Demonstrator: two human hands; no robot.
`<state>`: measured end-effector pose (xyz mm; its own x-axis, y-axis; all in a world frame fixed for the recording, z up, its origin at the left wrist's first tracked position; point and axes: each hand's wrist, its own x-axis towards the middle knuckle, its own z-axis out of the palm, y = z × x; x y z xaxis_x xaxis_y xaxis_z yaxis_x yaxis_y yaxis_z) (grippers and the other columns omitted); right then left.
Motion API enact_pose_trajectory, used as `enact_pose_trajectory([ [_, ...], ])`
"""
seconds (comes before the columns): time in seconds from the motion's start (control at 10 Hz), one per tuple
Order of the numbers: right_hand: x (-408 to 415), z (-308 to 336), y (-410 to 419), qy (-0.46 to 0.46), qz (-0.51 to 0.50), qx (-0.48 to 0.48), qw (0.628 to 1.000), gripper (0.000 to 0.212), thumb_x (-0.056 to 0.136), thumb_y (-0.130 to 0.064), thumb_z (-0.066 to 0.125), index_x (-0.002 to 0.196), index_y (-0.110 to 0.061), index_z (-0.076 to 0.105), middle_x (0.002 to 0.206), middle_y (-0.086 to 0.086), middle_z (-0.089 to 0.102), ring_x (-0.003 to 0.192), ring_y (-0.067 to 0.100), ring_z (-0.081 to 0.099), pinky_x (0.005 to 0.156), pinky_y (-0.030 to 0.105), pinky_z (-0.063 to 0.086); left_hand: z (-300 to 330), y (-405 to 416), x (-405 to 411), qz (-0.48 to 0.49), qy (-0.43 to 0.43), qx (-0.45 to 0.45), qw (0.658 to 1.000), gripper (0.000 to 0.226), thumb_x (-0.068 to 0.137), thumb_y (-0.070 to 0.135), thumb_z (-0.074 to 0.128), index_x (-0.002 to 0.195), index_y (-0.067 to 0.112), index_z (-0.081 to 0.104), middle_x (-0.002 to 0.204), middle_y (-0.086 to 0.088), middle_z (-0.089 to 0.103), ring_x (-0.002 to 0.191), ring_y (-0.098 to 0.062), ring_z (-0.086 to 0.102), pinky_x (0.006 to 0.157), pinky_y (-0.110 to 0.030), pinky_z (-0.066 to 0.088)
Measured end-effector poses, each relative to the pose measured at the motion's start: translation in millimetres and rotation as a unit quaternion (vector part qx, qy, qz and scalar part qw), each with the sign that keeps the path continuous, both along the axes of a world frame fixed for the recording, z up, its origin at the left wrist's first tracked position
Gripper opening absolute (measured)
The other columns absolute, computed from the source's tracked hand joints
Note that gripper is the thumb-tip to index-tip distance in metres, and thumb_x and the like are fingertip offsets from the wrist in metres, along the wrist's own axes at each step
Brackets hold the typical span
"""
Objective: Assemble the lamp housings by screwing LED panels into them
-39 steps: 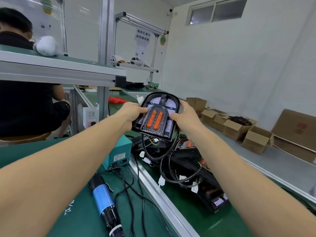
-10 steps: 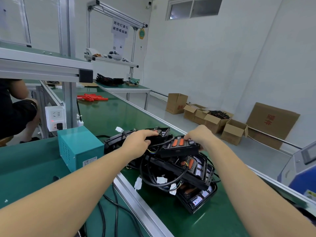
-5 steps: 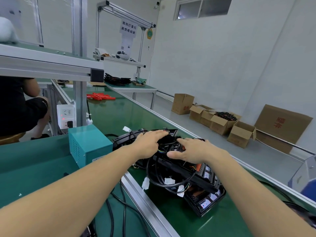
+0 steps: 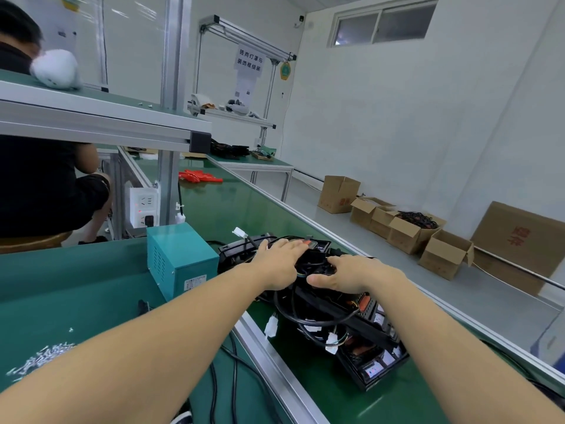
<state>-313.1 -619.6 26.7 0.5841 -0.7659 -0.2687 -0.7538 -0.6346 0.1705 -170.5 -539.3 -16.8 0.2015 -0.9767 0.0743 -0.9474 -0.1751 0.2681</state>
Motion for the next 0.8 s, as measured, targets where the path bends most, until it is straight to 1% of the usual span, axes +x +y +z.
enact_pose_trajectory([
  [0.1,-1,1,2,0.002,0.002,-0.008,1.0,0.099,0.08,-0.087,0.026,0.156,-0.025,0.016,0.162,0.002,0.022,0.147,0.026,0.025,0.116,0.051,0.022,-2,15,5,0.022,0.009,-0.019,1.0,0.059,0.099,0.014,0.034,0.152,0.022,0.01,0.16,0.006,0.008,0.147,-0.015,0.003,0.118,-0.047,-0.002],
  [0.2,-2,3,4,-0.002,-0.007,-0.011,1.0,0.097,0.079,-0.087,0.025,0.156,-0.027,0.017,0.161,-0.001,0.023,0.147,0.025,0.025,0.116,0.052,0.019,-5,35,12,0.047,0.032,-0.04,0.998,0.054,0.101,0.02,0.033,0.151,0.021,0.015,0.16,0.004,0.012,0.146,-0.015,0.009,0.118,-0.046,0.001],
  [0.3,-3,4,5,-0.018,-0.005,-0.019,1.0,0.097,0.079,-0.087,0.026,0.154,-0.027,0.022,0.159,-0.002,0.029,0.145,0.024,0.029,0.117,0.054,0.017,-10,58,18,0.091,0.049,-0.058,0.993,0.054,0.099,0.026,0.037,0.15,0.026,0.02,0.159,0.006,0.014,0.145,-0.016,0.01,0.116,-0.053,-0.002],
  [0.4,-1,5,9,-0.039,-0.009,-0.04,0.998,0.095,0.079,-0.087,0.023,0.151,-0.025,0.032,0.155,-0.003,0.037,0.141,0.023,0.035,0.116,0.055,0.019,-11,80,26,0.143,0.074,-0.075,0.984,0.051,0.098,0.029,0.037,0.148,0.03,0.024,0.158,0.008,0.016,0.145,-0.017,0.008,0.112,-0.057,-0.006],
  [0.5,2,5,12,-0.081,-0.023,-0.058,0.995,0.088,0.085,-0.082,0.017,0.146,-0.023,0.039,0.146,0.001,0.048,0.136,0.025,0.042,0.116,0.058,0.012,-14,104,35,0.191,0.092,-0.079,0.974,0.05,0.098,0.034,0.036,0.146,0.033,0.026,0.157,0.008,0.016,0.144,-0.018,0.009,0.112,-0.058,-0.004],
  [0.6,10,5,21,-0.111,-0.021,-0.107,0.988,0.075,0.094,-0.072,0.015,0.133,-0.02,0.052,0.137,0.004,0.054,0.128,0.026,0.049,0.116,0.059,0.013,-20,132,45,0.243,0.117,-0.054,0.962,0.051,0.098,0.041,0.032,0.148,0.034,0.022,0.159,0.007,0.011,0.146,-0.02,0.005,0.112,-0.057,-0.005],
  [0.7,23,0,40,-0.127,0.022,-0.147,0.981,0.069,0.097,-0.067,0.016,0.138,-0.022,0.049,0.146,0.004,0.044,0.135,0.026,0.042,0.116,0.058,0.013,-29,162,56,0.286,0.114,-0.033,0.951,0.052,0.098,0.046,0.028,0.148,0.034,0.02,0.16,0.007,0.01,0.146,-0.02,0.005,0.112,-0.059,-0.004],
  [0.8,40,-10,63,-0.148,0.071,-0.131,0.978,0.07,0.096,-0.067,0.016,0.149,-0.024,0.035,0.156,0.001,0.032,0.143,0.024,0.031,0.116,0.058,0.011,-39,192,62,0.323,0.121,-0.03,0.938,0.053,0.097,0.047,0.028,0.148,0.036,0.018,0.16,0.007,0.009,0.146,-0.02,0.003,0.112,-0.058,-0.004],
])
